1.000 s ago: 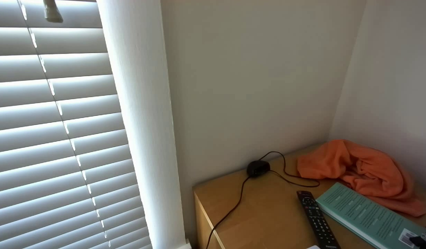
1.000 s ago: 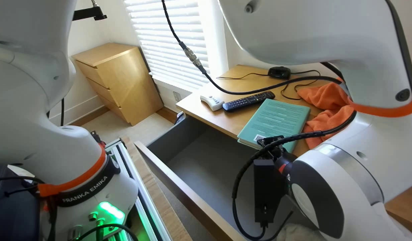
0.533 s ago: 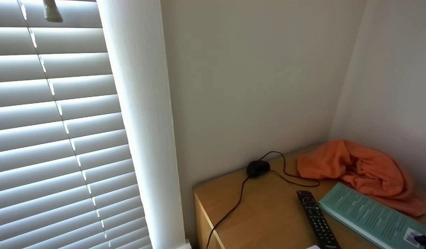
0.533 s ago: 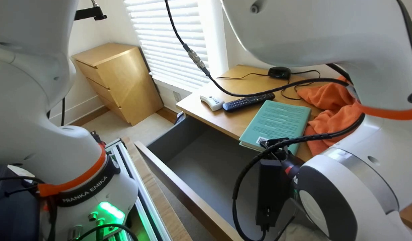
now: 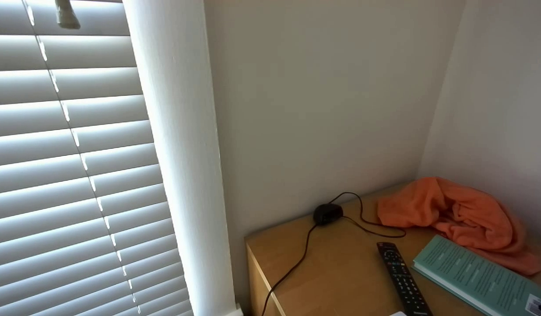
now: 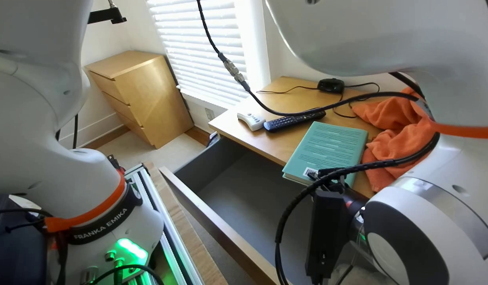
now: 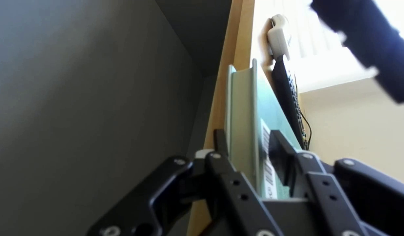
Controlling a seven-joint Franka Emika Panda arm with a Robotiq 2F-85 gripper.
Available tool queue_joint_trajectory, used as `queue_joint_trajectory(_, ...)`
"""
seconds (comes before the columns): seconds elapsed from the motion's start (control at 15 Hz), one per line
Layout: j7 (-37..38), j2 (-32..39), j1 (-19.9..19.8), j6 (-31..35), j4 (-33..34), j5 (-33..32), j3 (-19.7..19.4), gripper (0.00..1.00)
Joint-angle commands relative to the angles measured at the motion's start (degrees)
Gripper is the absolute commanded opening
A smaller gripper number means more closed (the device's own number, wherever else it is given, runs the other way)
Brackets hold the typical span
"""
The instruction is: Put the book into the drawer
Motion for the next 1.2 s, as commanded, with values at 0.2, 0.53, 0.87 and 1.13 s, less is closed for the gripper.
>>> queue_joint_trajectory(0.2, -0.66, 2.65, -1.90, -2.38, 2.71, -1.86, 2.12, 0.93)
queue_joint_trajectory(0.53, -3.26, 4.08, -3.00, -5.66, 4.01, -1.32, 3.66, 1.00)
queue_joint_trajectory(0.87, -4.82, 6.25, -3.84, -9.46, 6.39, -1.38, 4.05, 0.60)
queue_joint_trajectory(1.13, -5.61, 8.47, -4.34, -10.65, 8.58, -1.70, 4.18, 0.83)
